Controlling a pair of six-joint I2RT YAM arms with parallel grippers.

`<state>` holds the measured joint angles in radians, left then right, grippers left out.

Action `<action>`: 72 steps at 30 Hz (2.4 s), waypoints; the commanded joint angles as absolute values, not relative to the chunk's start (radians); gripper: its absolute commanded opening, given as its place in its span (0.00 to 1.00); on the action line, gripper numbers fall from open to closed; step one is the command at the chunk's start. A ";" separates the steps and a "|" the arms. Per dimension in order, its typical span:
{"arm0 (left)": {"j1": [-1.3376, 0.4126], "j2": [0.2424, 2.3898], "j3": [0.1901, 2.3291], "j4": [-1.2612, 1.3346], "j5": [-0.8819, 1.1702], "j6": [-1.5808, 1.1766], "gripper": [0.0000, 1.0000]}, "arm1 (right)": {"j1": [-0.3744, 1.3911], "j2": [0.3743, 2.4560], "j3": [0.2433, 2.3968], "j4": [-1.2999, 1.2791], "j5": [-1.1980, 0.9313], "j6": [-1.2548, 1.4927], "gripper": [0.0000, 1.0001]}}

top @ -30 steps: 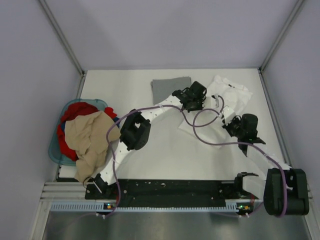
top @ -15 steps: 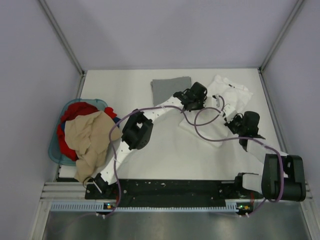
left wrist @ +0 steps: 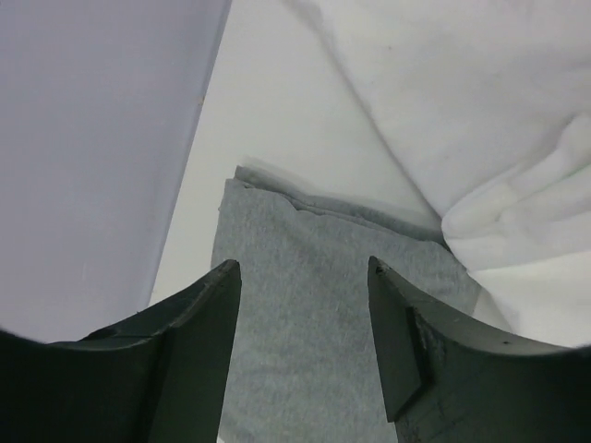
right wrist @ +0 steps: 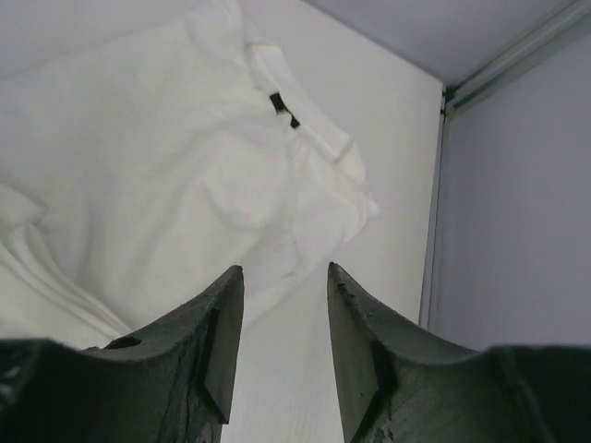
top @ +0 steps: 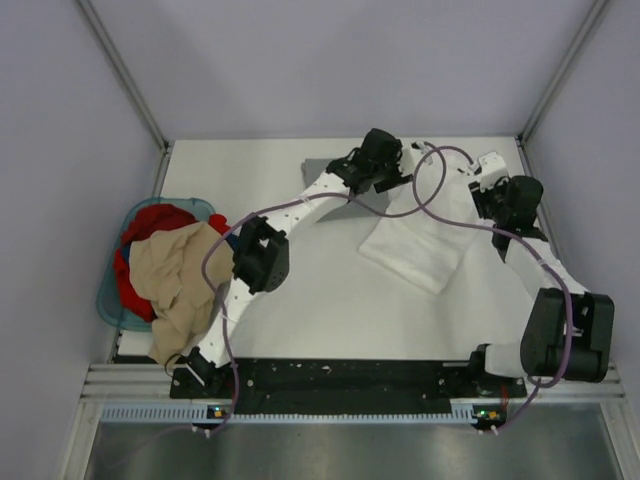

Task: Fold and stack the t-shirts
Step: Fold the folded rectangular tshirt in 1/3 of the way

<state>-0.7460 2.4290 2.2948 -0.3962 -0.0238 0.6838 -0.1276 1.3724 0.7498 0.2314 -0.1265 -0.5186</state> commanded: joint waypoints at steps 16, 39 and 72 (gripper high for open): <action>-0.741 2.127 1.761 -0.499 0.434 0.816 0.32 | 0.041 1.583 0.755 0.528 -0.795 0.274 0.00; -0.788 2.154 1.683 -0.561 0.387 0.934 0.37 | -0.014 1.885 1.480 -0.354 -0.593 0.221 0.00; -0.836 2.106 1.608 -0.542 0.269 0.988 0.39 | -0.095 1.981 1.448 -0.338 -0.500 0.507 0.00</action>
<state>-0.8310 2.1544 1.6264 -0.5091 0.2867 0.9802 -0.0616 2.0529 1.3544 -0.2466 -0.5690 0.5724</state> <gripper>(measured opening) 0.387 0.002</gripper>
